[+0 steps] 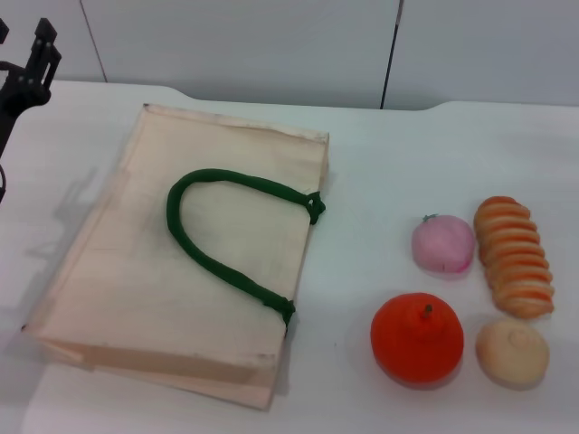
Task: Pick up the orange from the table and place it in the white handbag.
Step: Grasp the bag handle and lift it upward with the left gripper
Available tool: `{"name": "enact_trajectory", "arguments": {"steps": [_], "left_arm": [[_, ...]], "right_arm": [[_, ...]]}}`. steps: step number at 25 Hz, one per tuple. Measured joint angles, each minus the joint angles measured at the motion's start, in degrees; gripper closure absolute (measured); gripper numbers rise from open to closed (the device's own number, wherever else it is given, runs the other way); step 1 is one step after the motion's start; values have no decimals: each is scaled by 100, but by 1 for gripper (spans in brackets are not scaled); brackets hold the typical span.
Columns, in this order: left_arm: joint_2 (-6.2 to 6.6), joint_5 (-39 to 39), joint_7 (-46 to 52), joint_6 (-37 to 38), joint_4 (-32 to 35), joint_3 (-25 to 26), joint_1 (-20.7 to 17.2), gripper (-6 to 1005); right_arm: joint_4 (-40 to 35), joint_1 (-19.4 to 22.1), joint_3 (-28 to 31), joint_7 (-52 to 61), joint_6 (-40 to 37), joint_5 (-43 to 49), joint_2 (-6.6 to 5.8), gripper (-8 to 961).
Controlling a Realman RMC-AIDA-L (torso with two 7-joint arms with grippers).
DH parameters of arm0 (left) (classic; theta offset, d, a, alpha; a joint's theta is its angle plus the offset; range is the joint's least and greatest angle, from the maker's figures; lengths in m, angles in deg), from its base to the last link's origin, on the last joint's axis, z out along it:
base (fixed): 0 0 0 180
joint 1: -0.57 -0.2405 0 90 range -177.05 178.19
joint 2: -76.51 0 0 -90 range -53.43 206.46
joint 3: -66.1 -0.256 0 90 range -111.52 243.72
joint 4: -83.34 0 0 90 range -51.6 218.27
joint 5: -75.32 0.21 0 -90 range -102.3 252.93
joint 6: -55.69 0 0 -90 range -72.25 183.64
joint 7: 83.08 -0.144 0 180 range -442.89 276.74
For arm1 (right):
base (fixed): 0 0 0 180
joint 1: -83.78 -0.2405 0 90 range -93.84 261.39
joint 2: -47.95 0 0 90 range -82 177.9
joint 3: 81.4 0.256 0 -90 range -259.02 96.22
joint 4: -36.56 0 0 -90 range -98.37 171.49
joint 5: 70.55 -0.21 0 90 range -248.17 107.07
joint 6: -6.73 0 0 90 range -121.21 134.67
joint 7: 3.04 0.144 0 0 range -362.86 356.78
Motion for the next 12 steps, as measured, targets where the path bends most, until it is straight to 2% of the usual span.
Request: {"name": "enact_trajectory", "arguments": {"steps": [12], "left_arm": [[0, -13, 2, 0, 0, 0, 0, 407]], "right_arm": [[0, -4, 0, 0, 0, -5, 0, 74]]}}
